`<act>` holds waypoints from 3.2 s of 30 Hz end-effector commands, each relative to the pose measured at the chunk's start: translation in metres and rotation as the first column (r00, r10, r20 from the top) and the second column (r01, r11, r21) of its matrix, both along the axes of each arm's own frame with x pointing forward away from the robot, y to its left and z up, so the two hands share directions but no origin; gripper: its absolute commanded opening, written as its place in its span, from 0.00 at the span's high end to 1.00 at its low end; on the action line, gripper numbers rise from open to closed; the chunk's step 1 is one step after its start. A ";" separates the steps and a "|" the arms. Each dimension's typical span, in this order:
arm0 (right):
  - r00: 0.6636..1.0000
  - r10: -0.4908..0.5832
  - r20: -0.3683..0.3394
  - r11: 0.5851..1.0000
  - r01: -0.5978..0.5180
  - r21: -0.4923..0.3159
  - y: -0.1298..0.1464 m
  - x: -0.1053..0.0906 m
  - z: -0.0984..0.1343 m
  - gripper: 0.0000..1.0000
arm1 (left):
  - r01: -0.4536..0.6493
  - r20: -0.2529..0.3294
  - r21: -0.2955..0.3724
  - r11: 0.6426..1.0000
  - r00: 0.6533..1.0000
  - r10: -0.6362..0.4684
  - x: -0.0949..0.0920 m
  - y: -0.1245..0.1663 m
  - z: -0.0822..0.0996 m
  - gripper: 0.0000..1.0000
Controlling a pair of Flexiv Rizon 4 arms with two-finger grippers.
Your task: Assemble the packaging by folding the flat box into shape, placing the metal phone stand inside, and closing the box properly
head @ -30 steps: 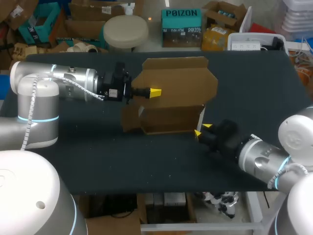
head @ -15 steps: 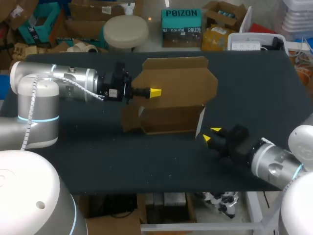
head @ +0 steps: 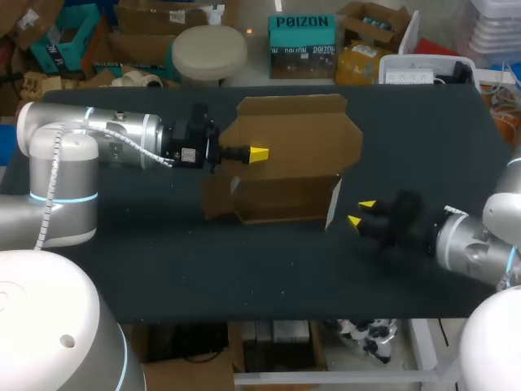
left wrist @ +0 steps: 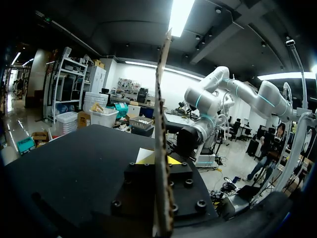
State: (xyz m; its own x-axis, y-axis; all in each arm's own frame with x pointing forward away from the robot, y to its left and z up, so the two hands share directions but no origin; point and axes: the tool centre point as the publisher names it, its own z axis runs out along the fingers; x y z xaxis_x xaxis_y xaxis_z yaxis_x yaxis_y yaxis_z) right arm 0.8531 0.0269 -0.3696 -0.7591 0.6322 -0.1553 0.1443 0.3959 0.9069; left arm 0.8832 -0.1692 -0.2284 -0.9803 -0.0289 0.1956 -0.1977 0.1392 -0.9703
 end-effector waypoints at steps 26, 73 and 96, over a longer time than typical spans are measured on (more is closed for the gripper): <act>0.921 0.373 -0.110 0.918 -0.384 -0.102 0.025 0.041 -0.001 0.20 | 0.003 -0.001 0.002 1.000 1.000 -0.003 0.000 0.001 -0.003 1.00; 0.997 0.064 -0.047 0.996 -0.067 -0.061 0.060 0.048 -0.005 0.46 | 0.003 -0.001 0.002 1.000 1.000 -0.003 0.000 0.001 -0.003 1.00; 0.976 -0.217 -0.037 0.975 0.215 -0.052 0.063 0.047 -0.009 0.55 | 0.003 -0.001 0.002 1.000 1.000 -0.003 0.000 0.001 -0.003 1.00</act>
